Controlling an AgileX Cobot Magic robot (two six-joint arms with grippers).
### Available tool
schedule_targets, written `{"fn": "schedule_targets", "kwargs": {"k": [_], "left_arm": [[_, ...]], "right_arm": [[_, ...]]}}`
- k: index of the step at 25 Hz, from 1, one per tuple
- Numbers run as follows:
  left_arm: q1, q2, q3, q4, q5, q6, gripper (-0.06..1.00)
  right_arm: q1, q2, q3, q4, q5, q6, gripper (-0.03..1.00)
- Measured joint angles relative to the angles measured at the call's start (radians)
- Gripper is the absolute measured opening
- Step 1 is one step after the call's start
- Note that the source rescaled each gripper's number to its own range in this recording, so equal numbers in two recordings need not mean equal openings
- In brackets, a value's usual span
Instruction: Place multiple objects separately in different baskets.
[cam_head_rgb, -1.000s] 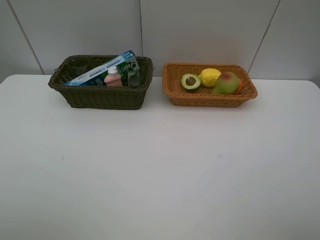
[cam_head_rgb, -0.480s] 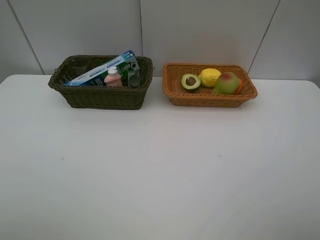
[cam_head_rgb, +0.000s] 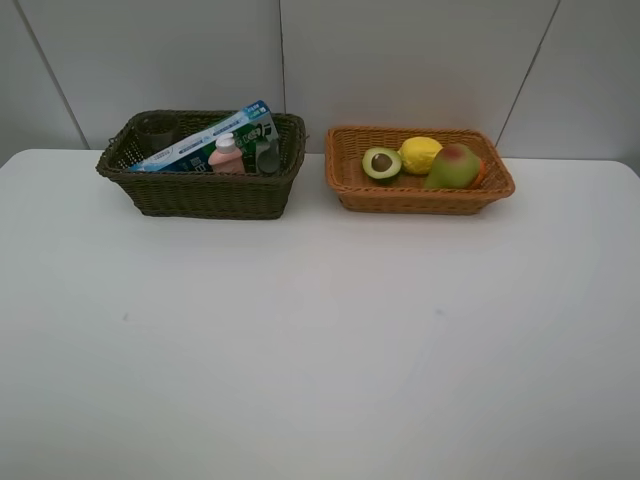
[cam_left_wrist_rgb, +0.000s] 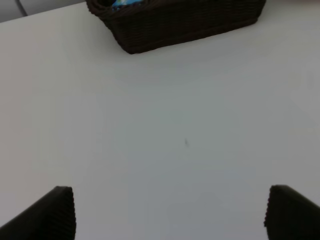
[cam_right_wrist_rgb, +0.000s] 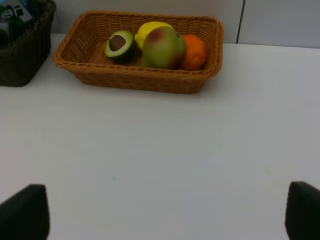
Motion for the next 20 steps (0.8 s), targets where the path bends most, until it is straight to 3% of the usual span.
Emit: {"fn": "schedule_targets", "kwargs": {"k": [20], "left_arm": [[0.014, 0.000, 0.000, -0.003, 0.000, 0.008, 1.00]], "right_arm": [[0.000, 0.000, 0.000, 0.000, 0.000, 0.000, 1.00]]}}
